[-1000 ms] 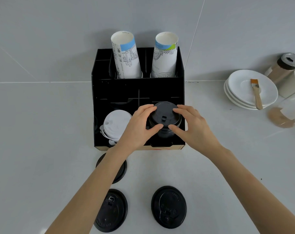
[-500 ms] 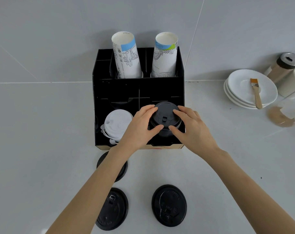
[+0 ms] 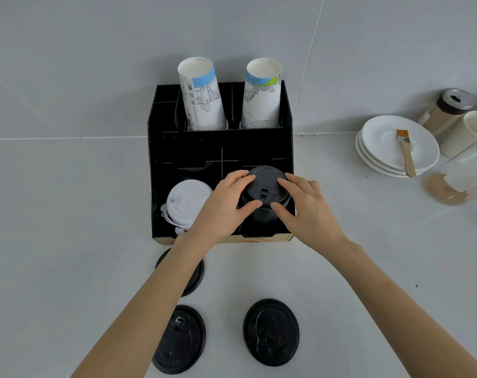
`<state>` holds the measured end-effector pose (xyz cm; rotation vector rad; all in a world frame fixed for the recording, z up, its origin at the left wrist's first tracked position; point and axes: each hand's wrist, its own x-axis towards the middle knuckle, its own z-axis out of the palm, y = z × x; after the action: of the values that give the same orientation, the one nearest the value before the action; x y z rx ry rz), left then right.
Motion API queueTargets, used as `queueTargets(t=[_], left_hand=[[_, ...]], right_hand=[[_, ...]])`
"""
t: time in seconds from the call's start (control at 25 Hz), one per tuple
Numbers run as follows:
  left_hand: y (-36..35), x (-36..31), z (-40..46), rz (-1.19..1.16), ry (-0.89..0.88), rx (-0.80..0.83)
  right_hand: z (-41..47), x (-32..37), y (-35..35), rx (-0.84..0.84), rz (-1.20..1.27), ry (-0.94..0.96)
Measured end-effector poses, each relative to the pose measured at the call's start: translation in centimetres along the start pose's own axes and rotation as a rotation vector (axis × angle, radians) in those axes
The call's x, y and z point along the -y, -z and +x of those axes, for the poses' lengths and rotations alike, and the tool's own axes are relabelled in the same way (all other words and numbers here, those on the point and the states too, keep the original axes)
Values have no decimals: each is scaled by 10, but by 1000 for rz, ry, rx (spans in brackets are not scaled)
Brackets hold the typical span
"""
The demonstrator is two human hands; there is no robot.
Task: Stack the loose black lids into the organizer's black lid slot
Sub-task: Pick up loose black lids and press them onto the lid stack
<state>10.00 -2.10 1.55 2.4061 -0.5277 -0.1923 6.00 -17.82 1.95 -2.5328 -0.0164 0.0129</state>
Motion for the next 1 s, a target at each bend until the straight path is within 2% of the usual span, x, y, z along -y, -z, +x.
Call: queueTargets(t=[0.6,1.0], left_hand=[[9,3,-45,-82,30,-41],[-20,9,-115,-116,64,67]], right_hand=[[-39,4,5,-118,135,6],[-105,-14,-13,26,150,23]])
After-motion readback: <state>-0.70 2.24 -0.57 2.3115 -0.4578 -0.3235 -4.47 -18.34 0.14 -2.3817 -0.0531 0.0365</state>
